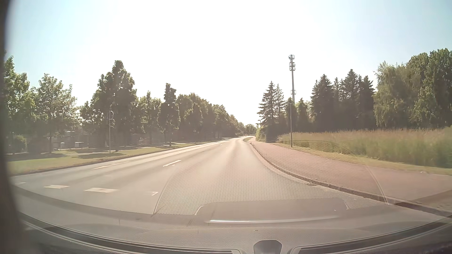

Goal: Follow the waypoints while adhering to traffic rules and regulations

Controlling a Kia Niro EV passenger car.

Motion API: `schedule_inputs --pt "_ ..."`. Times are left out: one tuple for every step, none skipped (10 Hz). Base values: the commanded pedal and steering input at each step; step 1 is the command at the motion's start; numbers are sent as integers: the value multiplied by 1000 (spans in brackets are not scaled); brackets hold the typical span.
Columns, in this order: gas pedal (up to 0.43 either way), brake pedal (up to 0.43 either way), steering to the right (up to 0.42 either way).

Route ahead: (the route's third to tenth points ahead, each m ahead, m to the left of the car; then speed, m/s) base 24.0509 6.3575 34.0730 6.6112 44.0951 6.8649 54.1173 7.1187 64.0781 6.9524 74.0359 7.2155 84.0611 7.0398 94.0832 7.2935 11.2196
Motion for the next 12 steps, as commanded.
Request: schedule_inputs --pt "299 6 -11" --pt "299 6 -12" --pt "299 6 -12" --pt "299 6 -11" --pt "299 6 -10" --pt "287 6 -9" --pt "287 6 -7" --pt "287 6 -5" --pt "280 6 -5" --pt "268 6 -5" --pt "268 6 -4" --pt "268 6 -3"
